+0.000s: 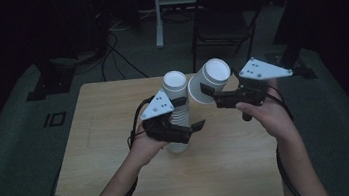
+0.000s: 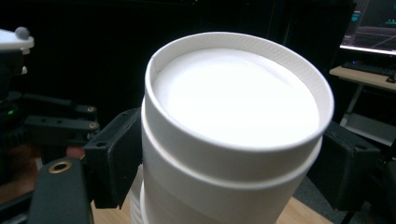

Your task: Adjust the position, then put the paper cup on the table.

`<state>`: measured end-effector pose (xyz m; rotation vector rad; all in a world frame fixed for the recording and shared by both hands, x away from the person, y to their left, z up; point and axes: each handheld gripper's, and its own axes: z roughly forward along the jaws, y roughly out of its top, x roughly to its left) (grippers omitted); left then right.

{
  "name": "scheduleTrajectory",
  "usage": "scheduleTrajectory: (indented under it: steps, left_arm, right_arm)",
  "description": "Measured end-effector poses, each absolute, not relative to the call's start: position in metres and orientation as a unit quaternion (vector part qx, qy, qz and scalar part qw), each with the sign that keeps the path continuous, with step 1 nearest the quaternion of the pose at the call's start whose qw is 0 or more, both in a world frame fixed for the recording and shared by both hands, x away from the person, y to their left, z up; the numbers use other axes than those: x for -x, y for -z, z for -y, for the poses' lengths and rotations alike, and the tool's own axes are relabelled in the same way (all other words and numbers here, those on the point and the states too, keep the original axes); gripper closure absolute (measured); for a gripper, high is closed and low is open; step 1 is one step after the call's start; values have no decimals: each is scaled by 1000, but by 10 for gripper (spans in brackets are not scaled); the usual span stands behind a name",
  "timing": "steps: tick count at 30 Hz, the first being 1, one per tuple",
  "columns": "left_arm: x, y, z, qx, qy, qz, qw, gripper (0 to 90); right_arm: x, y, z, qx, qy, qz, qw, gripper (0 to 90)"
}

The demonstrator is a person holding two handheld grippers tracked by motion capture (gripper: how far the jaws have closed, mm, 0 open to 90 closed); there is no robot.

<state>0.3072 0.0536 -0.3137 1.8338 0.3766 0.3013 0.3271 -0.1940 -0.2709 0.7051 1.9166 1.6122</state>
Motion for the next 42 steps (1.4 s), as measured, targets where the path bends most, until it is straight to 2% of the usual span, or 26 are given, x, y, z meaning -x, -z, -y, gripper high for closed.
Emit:
scheduleTrajectory:
  steps: [20,36,41,42]
  left_arm:
    - [-298,374,-22,-796,-72,-183,573,151]
    - [-304,406,-12,-787,-40,-225,573,152]
    - [-306,409,-8,-784,-34,-229,576,168]
    - [-307,409,-7,-783,-30,-229,577,219]
  right_arm:
    - [-307,336,227,-295,-574,-720,255,194]
    - [-295,366,231,-305,-571,-725,237,194]
    - [-292,369,231,-304,-569,-727,235,193]
    - [-292,370,231,-302,-569,-727,235,193]
